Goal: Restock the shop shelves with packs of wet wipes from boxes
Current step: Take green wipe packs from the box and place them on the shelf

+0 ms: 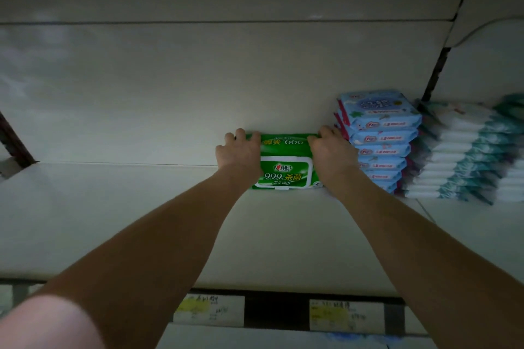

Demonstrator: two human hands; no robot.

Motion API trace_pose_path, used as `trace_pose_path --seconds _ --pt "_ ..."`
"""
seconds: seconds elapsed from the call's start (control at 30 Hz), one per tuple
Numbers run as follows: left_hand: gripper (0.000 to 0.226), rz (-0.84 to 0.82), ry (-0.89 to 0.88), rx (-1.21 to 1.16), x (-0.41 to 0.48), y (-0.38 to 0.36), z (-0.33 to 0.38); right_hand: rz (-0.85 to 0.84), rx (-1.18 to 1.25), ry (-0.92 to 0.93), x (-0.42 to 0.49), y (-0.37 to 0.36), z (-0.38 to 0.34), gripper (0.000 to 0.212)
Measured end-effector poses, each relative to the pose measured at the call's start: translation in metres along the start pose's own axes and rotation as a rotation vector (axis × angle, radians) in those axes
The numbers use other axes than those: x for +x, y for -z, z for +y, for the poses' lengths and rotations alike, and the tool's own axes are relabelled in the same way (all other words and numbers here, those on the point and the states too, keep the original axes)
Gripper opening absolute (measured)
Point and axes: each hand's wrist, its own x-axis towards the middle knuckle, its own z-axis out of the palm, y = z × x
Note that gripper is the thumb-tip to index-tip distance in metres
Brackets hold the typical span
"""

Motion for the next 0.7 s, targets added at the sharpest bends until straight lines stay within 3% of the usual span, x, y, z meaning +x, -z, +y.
trace_pose_path --seconds 0.17,0.23,0.33,0.4,0.7 --pt "0.069 -0.073 -0.053 0.048 0.001 0.020 0.004 -0.014 0.035 0.011 -0.002 0.003 0.002 0.030" --pt "0.059 -0.052 -0.051 -0.188 0.001 0.038 0.017 -0.011 0.064 0.018 -0.004 0.006 0.002 0.036" --pt "0.054 -0.099 -0.021 -0.786 -0.002 0.066 0.049 -0.007 0.101 0.042 -0.010 0.010 0.004 0.037" --pt "0.052 -0.147 -0.010 -0.992 -0.005 0.079 0.074 0.007 0.136 0.080 -0.016 0.013 0.008 0.038" --pt "0.036 -0.290 -0.107 -1.259 -0.013 0.085 0.134 0.005 0.159 0.045 -0.039 0.032 0.030 0.036"
